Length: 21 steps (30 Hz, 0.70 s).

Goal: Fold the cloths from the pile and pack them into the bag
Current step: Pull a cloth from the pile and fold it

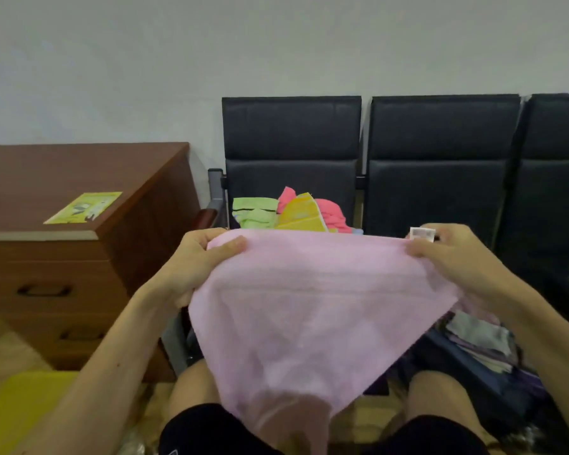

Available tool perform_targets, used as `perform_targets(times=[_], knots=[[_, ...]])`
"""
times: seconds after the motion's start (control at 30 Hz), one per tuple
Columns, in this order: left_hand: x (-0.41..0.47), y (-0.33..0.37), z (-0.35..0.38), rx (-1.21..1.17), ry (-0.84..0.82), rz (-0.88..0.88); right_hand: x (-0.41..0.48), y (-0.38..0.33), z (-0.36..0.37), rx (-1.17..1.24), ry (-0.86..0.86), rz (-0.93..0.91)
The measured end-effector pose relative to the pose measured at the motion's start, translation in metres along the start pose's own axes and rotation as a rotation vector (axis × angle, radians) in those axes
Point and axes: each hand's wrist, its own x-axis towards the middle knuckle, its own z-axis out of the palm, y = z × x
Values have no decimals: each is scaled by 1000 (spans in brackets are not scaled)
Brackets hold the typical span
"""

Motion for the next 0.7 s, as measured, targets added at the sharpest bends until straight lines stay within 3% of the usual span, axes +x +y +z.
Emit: perform_targets(times=[0.13, 0.23, 0.37, 0.53, 0.7], knots=[[-3, -48, 8, 10, 72, -29, -8, 32, 18, 126, 42, 58], [-9, -87, 10, 44, 55, -73, -25, 57, 42, 484, 53, 222], [-27, -144, 24, 17, 167, -202, -45, 82, 83, 703, 18, 383], [-41, -174, 39, -40, 255, -378, -44, 97, 95, 561, 30, 395], [-39, -178, 44, -69, 327, -366, -42, 98, 101, 432, 54, 343]])
